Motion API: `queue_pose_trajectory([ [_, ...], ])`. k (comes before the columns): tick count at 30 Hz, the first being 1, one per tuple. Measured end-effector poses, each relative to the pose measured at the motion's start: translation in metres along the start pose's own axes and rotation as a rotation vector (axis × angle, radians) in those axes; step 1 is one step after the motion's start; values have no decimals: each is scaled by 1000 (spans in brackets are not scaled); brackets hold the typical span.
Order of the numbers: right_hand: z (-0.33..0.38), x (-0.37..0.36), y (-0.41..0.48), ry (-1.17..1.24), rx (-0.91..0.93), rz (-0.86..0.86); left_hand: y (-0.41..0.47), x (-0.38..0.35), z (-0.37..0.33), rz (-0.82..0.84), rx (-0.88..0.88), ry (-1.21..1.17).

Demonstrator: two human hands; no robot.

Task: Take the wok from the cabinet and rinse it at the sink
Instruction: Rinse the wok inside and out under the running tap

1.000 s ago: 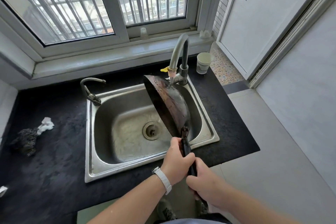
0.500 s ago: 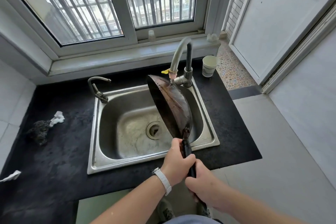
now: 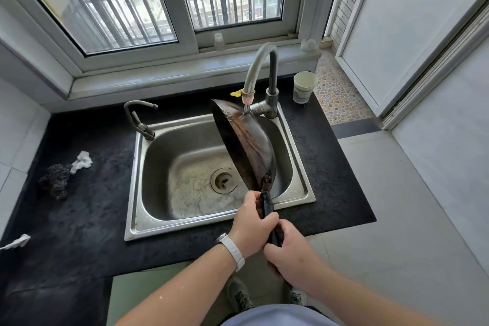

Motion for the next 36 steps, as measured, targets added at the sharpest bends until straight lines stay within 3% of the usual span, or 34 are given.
queue_pose_trajectory([
  [21, 6, 5, 3, 38, 88, -24, -3, 8, -3, -48, -5, -4],
  [36, 21, -29, 23, -76, 56, 75, -10, 46, 24, -171, 98, -233],
])
Point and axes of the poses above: each hand's wrist, its own y-axis towards the middle knuckle, its own x-axis out of the back of the hand, z = x × y, the point moved 9 cm from there along y, towards the middle knuckle
